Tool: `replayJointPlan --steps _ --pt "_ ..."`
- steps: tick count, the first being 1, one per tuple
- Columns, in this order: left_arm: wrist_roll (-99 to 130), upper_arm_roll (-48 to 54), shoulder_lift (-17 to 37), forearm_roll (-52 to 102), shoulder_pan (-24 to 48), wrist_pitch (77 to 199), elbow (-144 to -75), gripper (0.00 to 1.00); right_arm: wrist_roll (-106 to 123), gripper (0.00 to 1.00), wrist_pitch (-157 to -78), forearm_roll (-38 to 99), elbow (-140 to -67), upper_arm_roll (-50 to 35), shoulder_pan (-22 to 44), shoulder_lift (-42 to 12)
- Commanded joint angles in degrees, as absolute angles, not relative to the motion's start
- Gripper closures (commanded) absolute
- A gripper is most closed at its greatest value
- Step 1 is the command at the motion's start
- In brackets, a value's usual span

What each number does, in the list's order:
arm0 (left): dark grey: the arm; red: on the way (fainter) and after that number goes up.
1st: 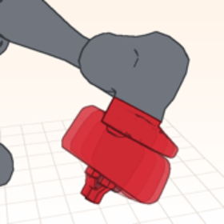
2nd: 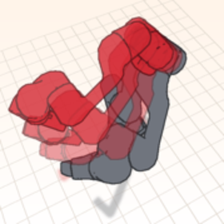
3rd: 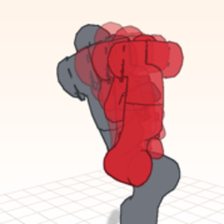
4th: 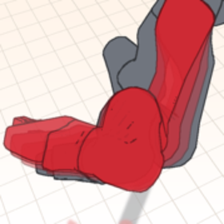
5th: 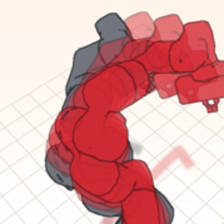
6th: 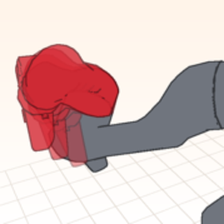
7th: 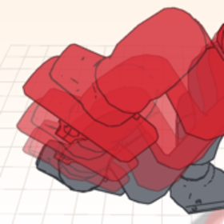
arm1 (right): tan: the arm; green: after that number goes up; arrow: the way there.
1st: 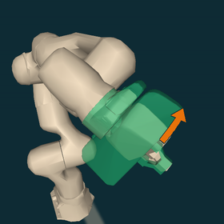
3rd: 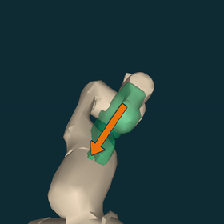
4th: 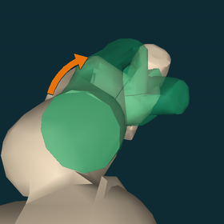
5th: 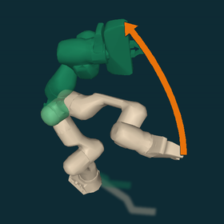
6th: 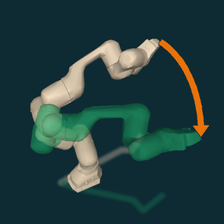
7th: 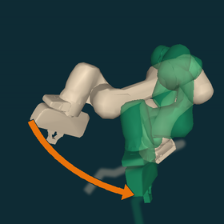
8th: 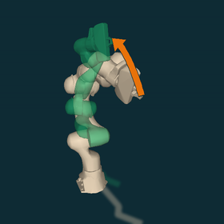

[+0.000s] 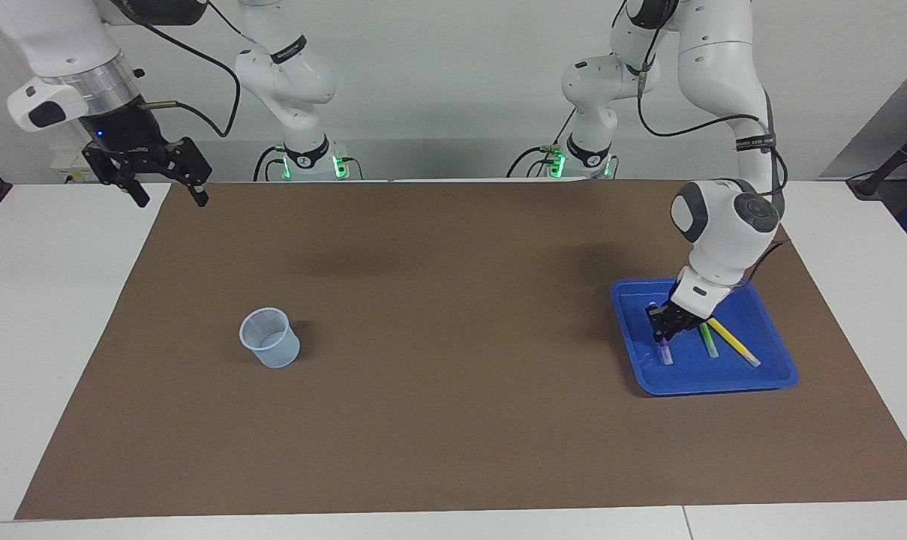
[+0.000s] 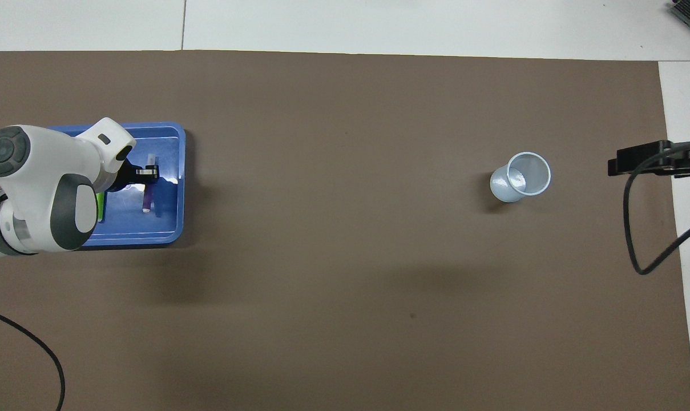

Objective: Right arm passes pens to left for tray arrangement

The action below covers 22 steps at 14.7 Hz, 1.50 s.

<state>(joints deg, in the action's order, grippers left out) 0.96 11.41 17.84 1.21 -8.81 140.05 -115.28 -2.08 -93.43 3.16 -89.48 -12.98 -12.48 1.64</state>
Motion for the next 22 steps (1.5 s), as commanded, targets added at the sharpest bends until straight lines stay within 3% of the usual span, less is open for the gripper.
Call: replayJointPlan --steps 1,2,4,5,16,18,22 --pt "0.4 11.7 17.1 0.1 -9.6 141.7 -116.7 0.54 -3.1 0.00 -93.4 2.1 -89.4 -13.1 -11.3 1.1" --pt "0.4 11.7 17.1 0.1 -9.6 141.7 -116.7 0.43 -3.0 0.00 -93.3 2.1 -89.5 -13.3 -11.3 1.1" --pt "0.4 11.7 17.1 0.1 -9.6 141.6 -116.7 0.10 -2.4 0.00 -92.6 2.1 -89.5 -13.3 -11.3 1.1" --pt "0.4 11.7 17.0 0.1 -9.6 141.0 -116.5 0.00 -1.9 0.00 -92.0 2.0 -89.5 -13.2 -11.3 1.2" --pt "3.9 11.7 12.6 0.2 -9.4 128.2 -110.0 0.00 1.1 0.00 -91.1 -0.8 -88.1 -13.1 -14.7 1.1" --pt "6.3 11.8 12.0 0.6 -9.1 125.0 -108.1 0.00 2.3 0.00 -89.8 -1.0 -87.0 -10.9 -13.4 1.1" --pt "10.7 12.1 11.0 1.7 -8.9 115.1 -103.0 0.00 6.5 0.00 -87.7 -0.1 -86.7 1.7 -4.7 1.8"
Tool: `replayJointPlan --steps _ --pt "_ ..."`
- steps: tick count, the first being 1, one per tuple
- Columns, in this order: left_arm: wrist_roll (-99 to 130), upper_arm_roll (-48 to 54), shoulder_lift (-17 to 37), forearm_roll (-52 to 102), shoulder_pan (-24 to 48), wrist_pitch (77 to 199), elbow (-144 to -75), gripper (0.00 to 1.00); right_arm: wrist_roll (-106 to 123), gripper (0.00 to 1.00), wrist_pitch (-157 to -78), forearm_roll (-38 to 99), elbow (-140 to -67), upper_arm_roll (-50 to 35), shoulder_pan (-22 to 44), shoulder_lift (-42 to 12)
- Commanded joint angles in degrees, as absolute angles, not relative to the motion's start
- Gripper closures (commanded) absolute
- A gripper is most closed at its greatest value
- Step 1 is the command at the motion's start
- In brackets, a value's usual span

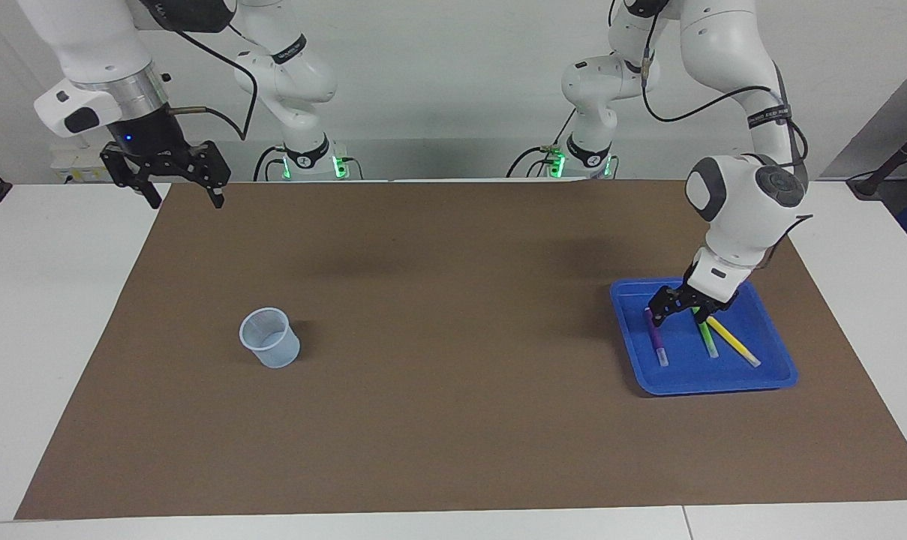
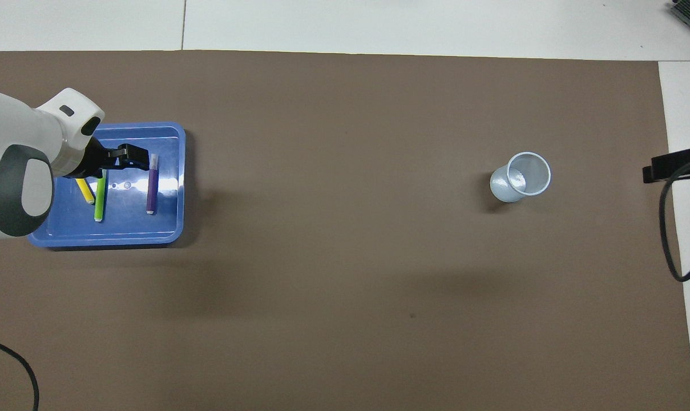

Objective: Right arm passes pens to left for tray arrangement

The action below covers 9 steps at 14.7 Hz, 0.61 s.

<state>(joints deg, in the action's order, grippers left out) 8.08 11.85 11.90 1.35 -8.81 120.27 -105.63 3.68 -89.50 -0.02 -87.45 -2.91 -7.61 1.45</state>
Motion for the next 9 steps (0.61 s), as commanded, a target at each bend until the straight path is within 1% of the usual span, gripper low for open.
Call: replayJointPlan --steps 1,3,5,7,9 --pt "11.5 12.0 10.5 3.1 -8.8 113.5 -102.6 0.00 6.7 0.00 -87.7 0.1 -86.8 2.1 -4.7 1.8" --pt "13.3 11.9 9.0 6.0 -8.8 110.9 -102.5 0.00 6.7 0.00 -87.6 0.2 -86.8 2.3 -4.5 2.0" --pt "20.3 12.4 8.1 6.5 -8.1 109.5 -102.5 0.00 6.7 0.00 -87.5 0.3 -86.8 2.8 -4.2 2.2" --pt "25.1 12.4 7.3 6.6 -5.7 108.6 -102.5 0.00 6.8 0.00 -87.6 0.3 -86.8 3.5 -4.0 2.5" --pt "27.6 12.6 6.4 6.7 -5.3 106.8 -102.5 0.00 6.8 0.00 -87.6 0.3 -86.8 7.5 -0.6 2.8"
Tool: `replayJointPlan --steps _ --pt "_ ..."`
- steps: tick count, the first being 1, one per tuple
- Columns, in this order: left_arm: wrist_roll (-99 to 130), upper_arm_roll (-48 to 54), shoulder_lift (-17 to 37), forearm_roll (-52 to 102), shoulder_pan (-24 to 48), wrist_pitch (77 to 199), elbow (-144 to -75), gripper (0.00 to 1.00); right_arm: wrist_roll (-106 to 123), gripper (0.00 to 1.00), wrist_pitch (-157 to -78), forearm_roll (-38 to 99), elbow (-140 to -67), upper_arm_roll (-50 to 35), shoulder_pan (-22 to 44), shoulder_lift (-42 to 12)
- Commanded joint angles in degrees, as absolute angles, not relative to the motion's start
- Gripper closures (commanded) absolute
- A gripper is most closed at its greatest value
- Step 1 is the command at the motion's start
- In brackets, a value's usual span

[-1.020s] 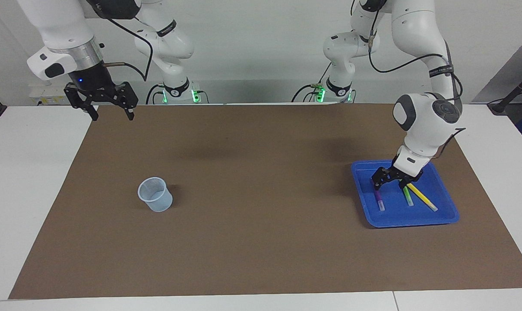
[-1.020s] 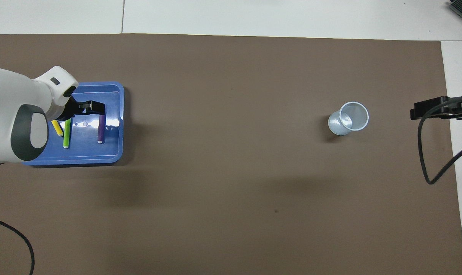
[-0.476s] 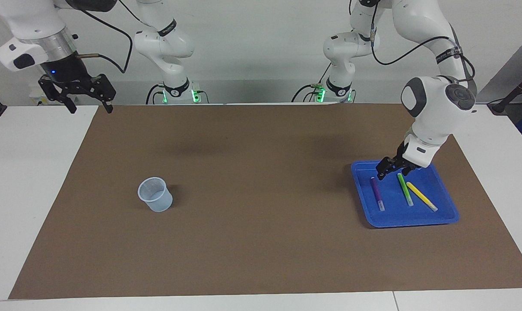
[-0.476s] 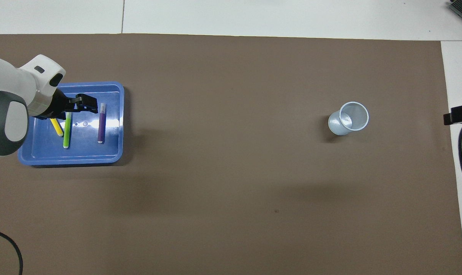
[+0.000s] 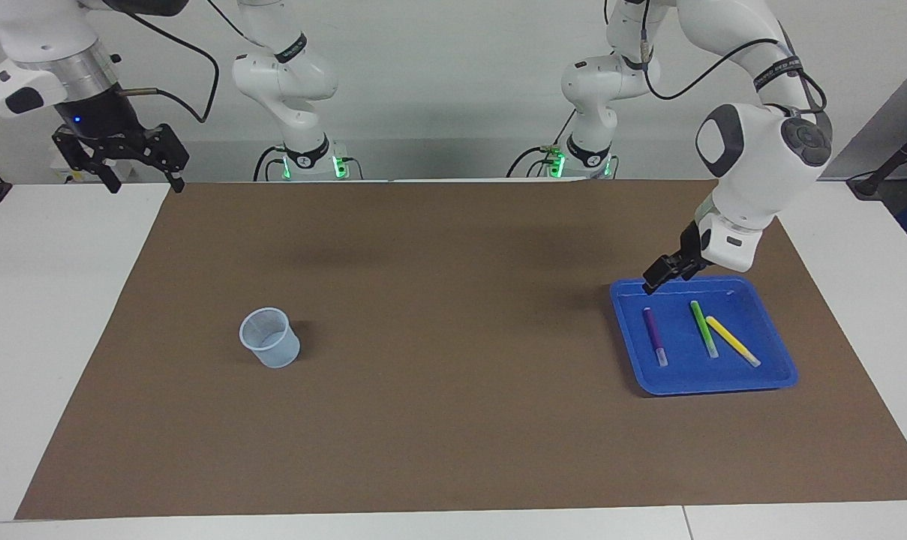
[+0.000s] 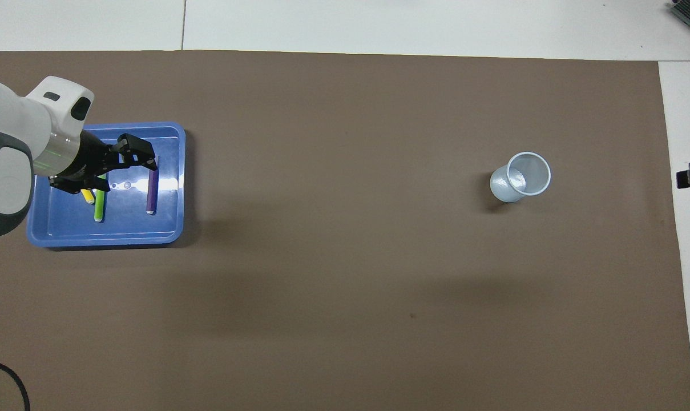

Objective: Right arm passes pens to left for tray arrangement

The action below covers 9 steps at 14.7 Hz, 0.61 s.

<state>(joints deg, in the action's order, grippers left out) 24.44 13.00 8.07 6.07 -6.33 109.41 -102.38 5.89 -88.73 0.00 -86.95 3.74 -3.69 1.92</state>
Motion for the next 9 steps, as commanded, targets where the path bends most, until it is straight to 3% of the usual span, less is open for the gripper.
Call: replayJointPlan --steps 1,9 --pt "27.9 12.6 5.9 7.0 -5.3 105.8 -102.4 0.00 6.9 0.00 -87.6 0.3 -86.8 9.2 0.7 2.9" --pt "23.8 10.7 -4.6 7.0 -6.4 95.0 -102.2 0.00 6.8 0.00 -87.0 0.3 -86.8 9.0 0.9 4.0"
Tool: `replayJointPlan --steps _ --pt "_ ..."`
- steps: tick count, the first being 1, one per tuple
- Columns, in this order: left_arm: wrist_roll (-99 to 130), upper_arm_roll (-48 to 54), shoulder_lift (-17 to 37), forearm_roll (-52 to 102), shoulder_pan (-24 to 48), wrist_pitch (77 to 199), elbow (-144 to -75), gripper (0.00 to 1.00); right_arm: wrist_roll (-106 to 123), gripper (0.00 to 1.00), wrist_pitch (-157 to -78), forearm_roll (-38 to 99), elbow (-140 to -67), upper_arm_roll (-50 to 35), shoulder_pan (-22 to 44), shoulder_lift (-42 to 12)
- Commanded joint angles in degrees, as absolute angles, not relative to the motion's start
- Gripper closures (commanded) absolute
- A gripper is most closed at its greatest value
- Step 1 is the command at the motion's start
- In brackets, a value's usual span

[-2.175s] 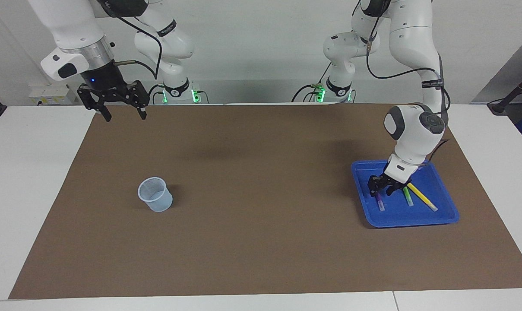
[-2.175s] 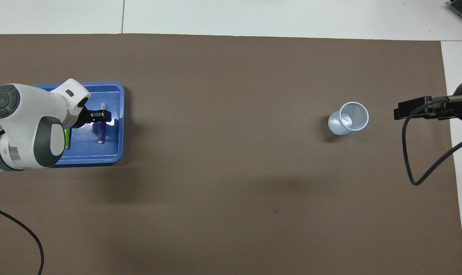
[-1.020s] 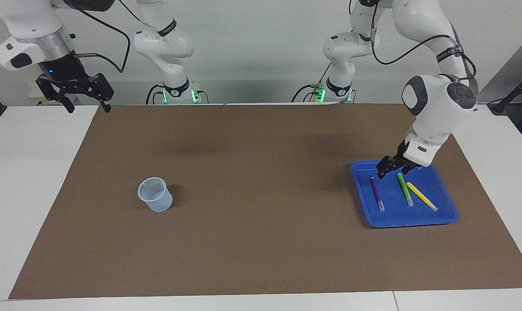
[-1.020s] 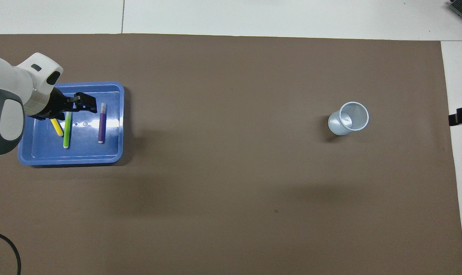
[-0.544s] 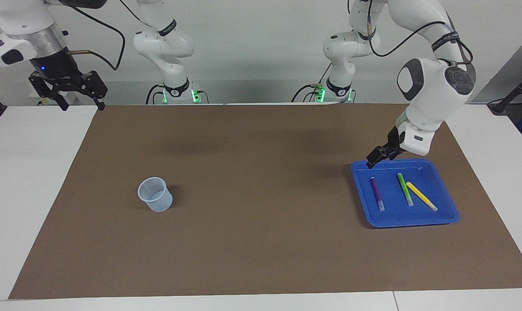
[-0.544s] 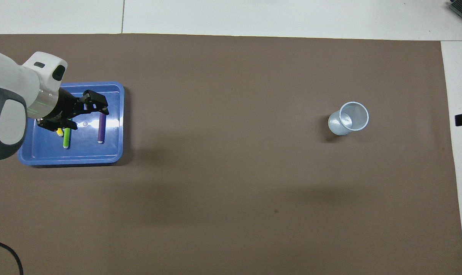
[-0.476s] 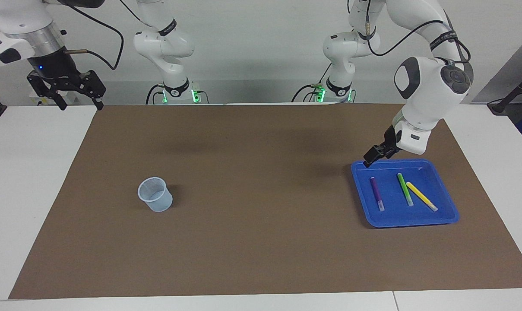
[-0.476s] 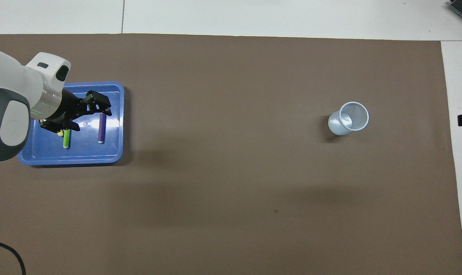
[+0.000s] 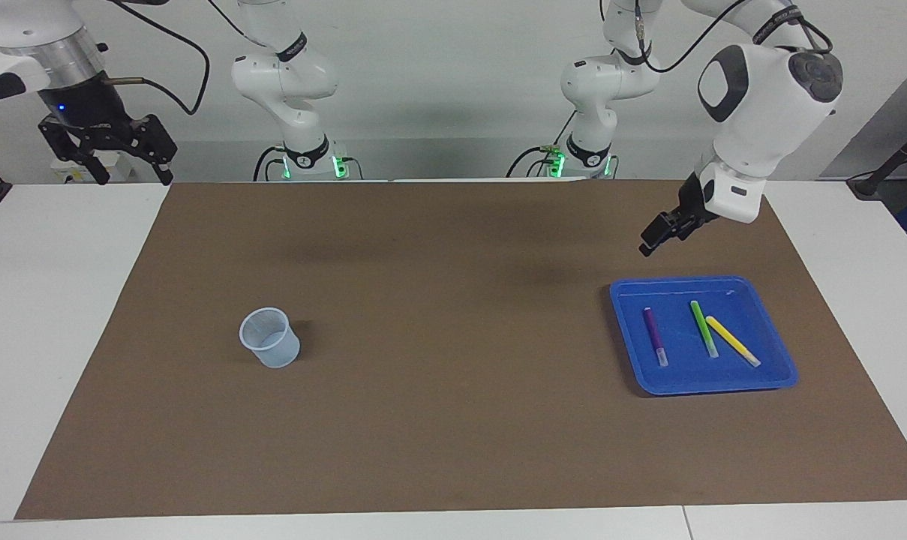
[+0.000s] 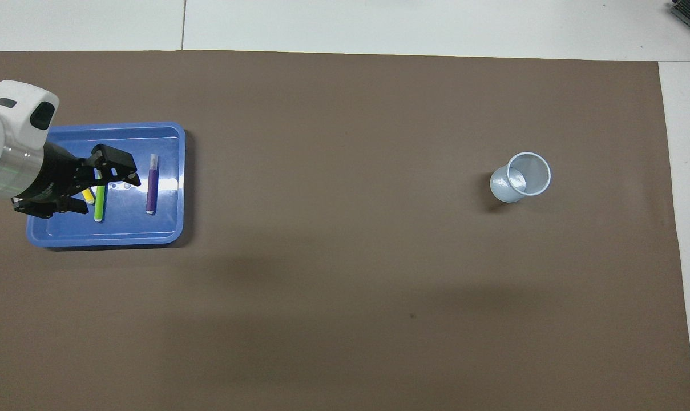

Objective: Right arm passes pens to left for tray arrangement

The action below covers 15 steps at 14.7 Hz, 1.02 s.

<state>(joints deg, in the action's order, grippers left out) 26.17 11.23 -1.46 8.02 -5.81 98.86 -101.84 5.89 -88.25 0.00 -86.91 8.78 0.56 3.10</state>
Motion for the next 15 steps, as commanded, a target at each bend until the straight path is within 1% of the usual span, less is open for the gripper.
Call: replayJointPlan --steps 1,6,9,12,15 --pt "22.6 10.4 -5.4 5.6 -6.4 93.4 -101.4 0.00 6.8 0.00 -87.1 0.3 -86.8 9.0 0.9 4.0" --pt "11.5 7.6 -5.5 4.1 -6.3 84.8 -96.0 0.00 6.9 0.00 -86.7 0.3 -87.3 8.9 0.9 4.4" --pt "10.8 8.4 -5.7 4.1 -5.3 85.8 -95.5 0.00 6.6 0.00 -86.7 0.4 -87.4 8.8 1.0 4.5" --pt "11.2 11.2 -6.7 3.6 -4.0 85.2 -93.5 0.00 6.3 0.00 -86.8 2.1 -87.5 8.7 1.0 4.5" --pt "8.1 9.9 -7.1 3.6 -4.0 85.5 -94.3 0.00 5.2 0.00 -86.7 3.4 -87.5 7.5 2.1 4.3"
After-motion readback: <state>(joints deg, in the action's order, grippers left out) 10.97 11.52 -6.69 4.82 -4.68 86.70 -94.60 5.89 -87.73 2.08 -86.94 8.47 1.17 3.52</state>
